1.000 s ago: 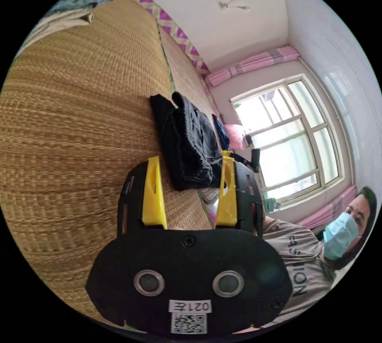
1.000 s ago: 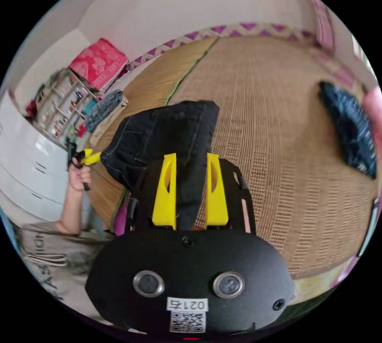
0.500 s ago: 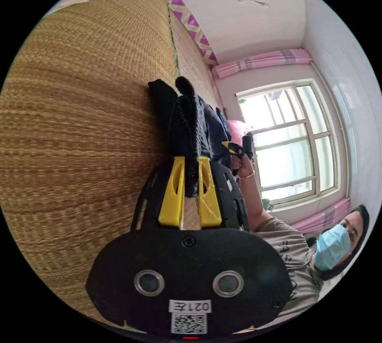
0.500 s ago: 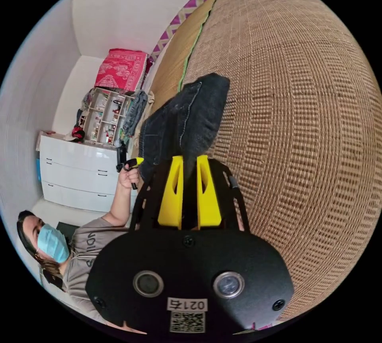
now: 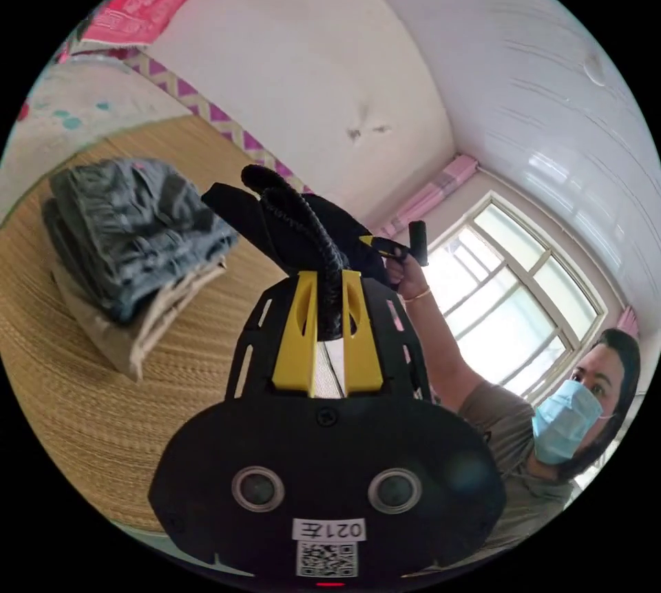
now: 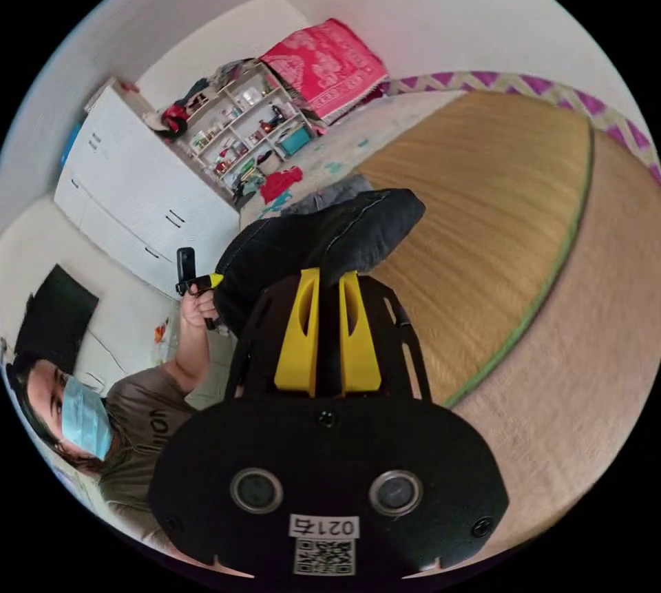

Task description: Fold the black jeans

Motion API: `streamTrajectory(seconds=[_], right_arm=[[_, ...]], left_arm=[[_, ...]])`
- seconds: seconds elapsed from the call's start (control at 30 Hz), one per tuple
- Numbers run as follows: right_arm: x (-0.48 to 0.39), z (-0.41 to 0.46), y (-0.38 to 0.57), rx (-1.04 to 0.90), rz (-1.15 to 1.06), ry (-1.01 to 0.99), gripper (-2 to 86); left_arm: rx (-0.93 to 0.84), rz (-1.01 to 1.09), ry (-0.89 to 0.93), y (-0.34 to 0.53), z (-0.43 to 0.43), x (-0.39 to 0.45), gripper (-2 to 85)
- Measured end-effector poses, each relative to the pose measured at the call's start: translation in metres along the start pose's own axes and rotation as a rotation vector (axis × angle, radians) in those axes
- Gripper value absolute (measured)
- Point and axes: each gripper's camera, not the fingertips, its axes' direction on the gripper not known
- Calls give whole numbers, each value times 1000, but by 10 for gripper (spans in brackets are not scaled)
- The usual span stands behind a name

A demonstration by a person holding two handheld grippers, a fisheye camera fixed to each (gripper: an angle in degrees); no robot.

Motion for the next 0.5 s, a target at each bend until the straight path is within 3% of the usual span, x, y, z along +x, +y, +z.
streamTrajectory(seconds=[0.13,0.23,0.3,0.37,0.4,0.5], right_arm=[[-110,114,-196,-30,-173,43,57],[-146,184,-252,25,-131,175,34],[-162,216,-245,57,-145,265,6],[-160,253,-205,8,-162,317,-5],[-156,259,-191,-17,-166,320,-6],[-123,255,-101,-83,-144,309,-8]], left_arm=[[224,-92,-56,-22,-77,-70,57],[310,-296,-103,0,-88,-168,70],[297,-446,-111,26,-86,-229,74],[372,-469,96,63,-91,-260,70],[378,-456,113,68,-92,-257,69],[357,-373,-17,87,-95,-211,59]])
